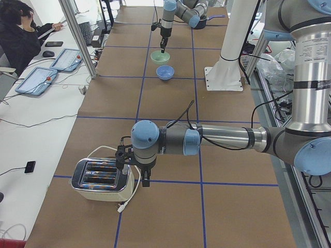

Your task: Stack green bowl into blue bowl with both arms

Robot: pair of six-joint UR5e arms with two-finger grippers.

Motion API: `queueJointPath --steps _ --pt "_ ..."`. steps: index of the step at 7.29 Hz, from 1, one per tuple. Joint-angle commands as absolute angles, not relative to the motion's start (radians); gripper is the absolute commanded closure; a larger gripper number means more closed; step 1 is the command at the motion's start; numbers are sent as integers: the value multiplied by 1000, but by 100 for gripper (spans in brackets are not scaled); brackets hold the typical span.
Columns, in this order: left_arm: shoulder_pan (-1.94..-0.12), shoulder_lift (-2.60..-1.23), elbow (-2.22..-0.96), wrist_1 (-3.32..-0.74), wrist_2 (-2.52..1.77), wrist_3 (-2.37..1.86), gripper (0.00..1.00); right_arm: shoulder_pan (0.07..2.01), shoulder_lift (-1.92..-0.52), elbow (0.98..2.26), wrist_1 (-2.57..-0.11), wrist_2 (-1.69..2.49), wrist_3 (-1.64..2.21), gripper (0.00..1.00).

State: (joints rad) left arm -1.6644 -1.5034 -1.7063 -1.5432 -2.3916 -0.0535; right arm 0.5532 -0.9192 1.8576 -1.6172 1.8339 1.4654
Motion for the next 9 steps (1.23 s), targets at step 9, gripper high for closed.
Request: queueJointPath --steps 9 --pt "-1664 -1494 -1704 -1543 -2393 -52 1 446 -982 1750 -1470 1726 1470 100"
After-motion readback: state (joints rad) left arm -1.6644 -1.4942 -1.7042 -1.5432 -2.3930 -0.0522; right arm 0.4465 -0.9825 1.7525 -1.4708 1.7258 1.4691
